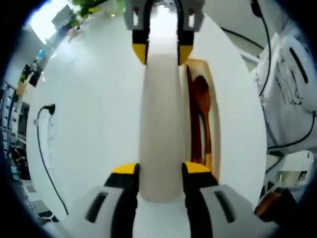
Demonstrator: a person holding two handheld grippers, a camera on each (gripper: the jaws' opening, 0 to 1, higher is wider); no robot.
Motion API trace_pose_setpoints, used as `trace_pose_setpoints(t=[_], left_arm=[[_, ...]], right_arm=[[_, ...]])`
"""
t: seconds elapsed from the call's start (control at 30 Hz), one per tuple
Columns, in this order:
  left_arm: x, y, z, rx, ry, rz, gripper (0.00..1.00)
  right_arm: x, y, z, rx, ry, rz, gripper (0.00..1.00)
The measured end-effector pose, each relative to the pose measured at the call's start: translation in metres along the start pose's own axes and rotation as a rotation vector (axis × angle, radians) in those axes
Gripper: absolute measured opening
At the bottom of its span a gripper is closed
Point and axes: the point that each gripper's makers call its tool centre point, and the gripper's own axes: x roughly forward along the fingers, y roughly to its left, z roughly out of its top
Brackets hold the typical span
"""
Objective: Arrange the utensils inside the cutlery case until each visible utensil rests in its matching compartment.
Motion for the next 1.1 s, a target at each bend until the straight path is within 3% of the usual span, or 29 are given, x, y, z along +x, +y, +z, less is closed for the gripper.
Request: trace_pose_setpoints(t=[0.23, 0.47, 0.73, 1.1], left_arm=[[-0.011, -0.018, 0.002, 0.036, 0.001, 0.016, 0.36], [-0.010, -0.040, -0.001, 0.043, 0.001, 0.014, 0.36], [-0.002, -0.052, -0.004, 0.037, 0.009, 0.016, 0.36], [0.010, -0.054, -0.007, 0.047, 0.010, 0.010, 0.36]], right_arm=[[-0.015, 0.019, 0.004, 0.010, 0.018, -0.030, 0.35], [-0.013, 0.043, 0.005, 0.014, 0.021, -0.031, 0.35], [-0.003, 0.055, 0.004, 0.009, 0.026, -0.028, 0.35], [0.009, 0.057, 0.001, 0.021, 0.031, -0.015, 0.35]])
